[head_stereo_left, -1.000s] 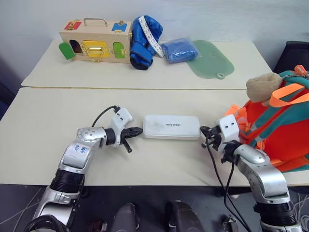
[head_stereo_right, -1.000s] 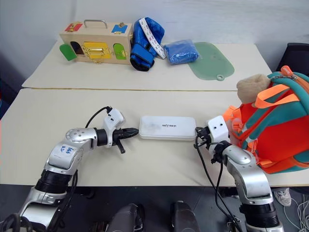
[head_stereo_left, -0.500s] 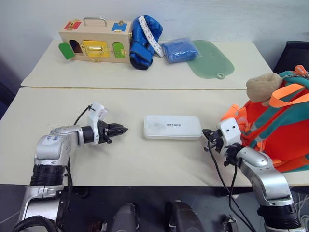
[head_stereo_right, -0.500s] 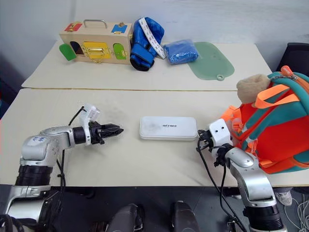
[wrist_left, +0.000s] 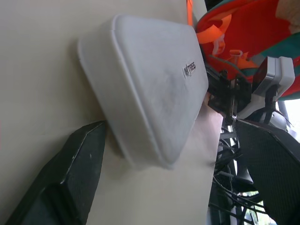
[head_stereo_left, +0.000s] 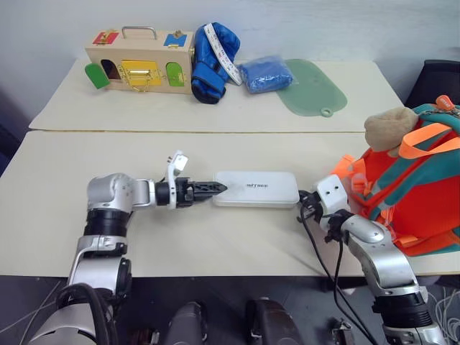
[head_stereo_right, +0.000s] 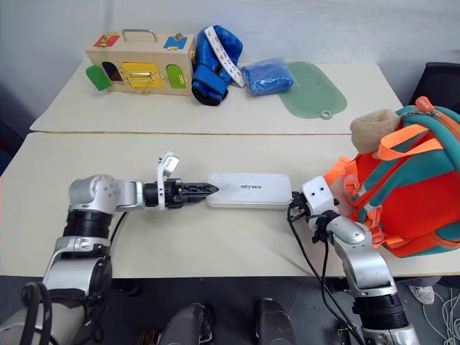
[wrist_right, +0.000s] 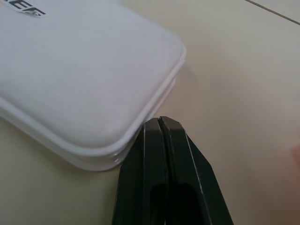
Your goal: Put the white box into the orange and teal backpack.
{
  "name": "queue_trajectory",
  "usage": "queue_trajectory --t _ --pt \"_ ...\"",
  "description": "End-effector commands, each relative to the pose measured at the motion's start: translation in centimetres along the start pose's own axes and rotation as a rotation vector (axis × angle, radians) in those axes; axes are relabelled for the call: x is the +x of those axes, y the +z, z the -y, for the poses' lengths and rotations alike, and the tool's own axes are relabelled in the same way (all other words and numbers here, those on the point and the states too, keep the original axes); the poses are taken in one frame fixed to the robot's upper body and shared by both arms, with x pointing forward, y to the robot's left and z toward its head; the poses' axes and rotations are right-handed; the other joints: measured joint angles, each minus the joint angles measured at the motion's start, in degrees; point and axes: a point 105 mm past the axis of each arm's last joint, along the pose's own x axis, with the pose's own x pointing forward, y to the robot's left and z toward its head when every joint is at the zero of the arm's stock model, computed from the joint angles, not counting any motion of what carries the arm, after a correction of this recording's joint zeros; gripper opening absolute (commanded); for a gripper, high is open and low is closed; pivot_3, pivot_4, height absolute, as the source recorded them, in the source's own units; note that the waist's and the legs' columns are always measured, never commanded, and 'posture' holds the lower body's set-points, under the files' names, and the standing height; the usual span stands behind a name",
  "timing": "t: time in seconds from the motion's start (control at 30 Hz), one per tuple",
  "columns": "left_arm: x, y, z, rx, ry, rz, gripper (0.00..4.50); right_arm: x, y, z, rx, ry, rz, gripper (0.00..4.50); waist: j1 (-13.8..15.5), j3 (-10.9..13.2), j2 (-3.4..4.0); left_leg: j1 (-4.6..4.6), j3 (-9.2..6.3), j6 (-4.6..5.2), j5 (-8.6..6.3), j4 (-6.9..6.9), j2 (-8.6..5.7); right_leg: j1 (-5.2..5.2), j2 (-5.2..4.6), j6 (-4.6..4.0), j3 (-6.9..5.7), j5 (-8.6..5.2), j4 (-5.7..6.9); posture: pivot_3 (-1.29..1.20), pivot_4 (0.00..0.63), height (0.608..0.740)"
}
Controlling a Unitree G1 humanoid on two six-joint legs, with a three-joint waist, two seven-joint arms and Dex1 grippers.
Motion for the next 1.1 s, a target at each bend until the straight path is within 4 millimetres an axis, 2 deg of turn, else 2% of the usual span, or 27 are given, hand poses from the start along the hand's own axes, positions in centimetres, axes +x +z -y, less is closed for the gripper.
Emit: queue_trajectory --t 0.03,0.2,0.37,0.47,0.7,0.77,0.87,0.97,1.03,1.1 --pt "2.0 -0.4 -0.8 -0.023 0.039 -0.054 4.49 0.1 0.9 0.1 -0.02 -0.013 0.042 0.0 0.1 0.0 0.0 0.04 0.01 -0.01 0.01 -0.01 0.0 0.01 0.01 0.0 0.01 0.0 0.01 0.0 0.15 0.74" --pt "3.8 0.3 0.0 -0.02 0.004 -0.082 4.49 -0.1 0.7 0.0 -0.018 -0.02 0.043 0.0 0.8 0.0 0.0 0.06 0.0 -0.01 0.04 0.05 -0.03 0.07 -0.02 0.0 0.0 0.0 0.01 0.0 0.15 0.74" --pt "4.3 1.1 0.5 -0.008 -0.03 -0.072 4.49 -0.3 0.6 -0.1 -0.011 -0.03 0.042 0.0 1.2 0.0 0.0 0.06 0.01 -0.02 0.04 0.04 -0.01 0.05 -0.01 0.0 0.0 0.0 0.01 0.0 0.15 0.74" --pt "3.9 1.9 0.9 -0.016 -0.067 -0.034 3.91 -0.5 0.5 -0.2 -0.008 -0.034 0.042 0.0 1.2 0.0 0.0 0.05 0.01 -0.02 0.04 0.04 -0.02 0.05 -0.01 0.0 0.01 0.0 0.01 0.0 0.15 0.74" --pt "3.1 2.6 1.5 -0.027 -0.123 0.007 1.82 -1.2 0.5 -0.3 -0.01 -0.038 0.046 0.0 1.1 0.0 -0.01 -0.07 0.01 -0.03 0.03 0.02 0.01 -0.08 0.02 0.0 0.0 0.0 0.01 0.0 0.15 0.74" --pt "3.0 2.7 1.6 -0.033 -0.14 0.02 1.52 -1.6 0.7 -0.4 -0.011 -0.037 0.051 0.0 1.1 0.0 -0.01 -0.07 0.01 -0.03 0.03 0.03 0.01 -0.07 0.02 0.0 0.0 0.0 0.01 0.0 0.15 0.74" --pt "2.4 3.0 2.3 -0.041 -0.197 0.054 1.5 -2.8 1.4 -0.5 0.002 -0.04 0.078 0.0 1.0 0.0 -0.01 -0.07 0.01 -0.04 0.03 0.03 0.01 -0.07 0.03 0.0 0.01 0.0 0.01 0.0 0.15 0.74" --pt "0.7 3.4 3.7 -0.04 -0.289 0.109 1.48 -5.8 2.2 -1.6 0.042 0.001 0.087 0.86 0.8 0.0 -0.01 -0.1 0.01 -0.07 0.04 -0.05 0.02 -0.13 0.03 -0.01 0.02 -0.01 0.02 0.0 0.15 0.74" --pt "-0.2 3.6 4.1 -0.026 -0.294 0.136 1.48 -8.5 2.3 -2.3 0.05 0.023 0.061 1.49 1.0 0.0 -0.01 -0.17 -0.05 -0.11 0.04 -0.11 0.05 -0.21 0.05 -0.05 0.0 -0.03 0.03 0.0 0.15 0.74" --pt "-1.0 3.5 4.7 0.008 -0.311 0.157 1.48 -12.1 2.1 -2.7 0.082 0.023 0.017 2.29 1.3 0.0 0.0 -0.19 -0.11 -0.15 0.03 -0.09 0.07 -0.2 0.08 -0.06 -0.01 -0.09 0.04 0.0 0.15 0.74"
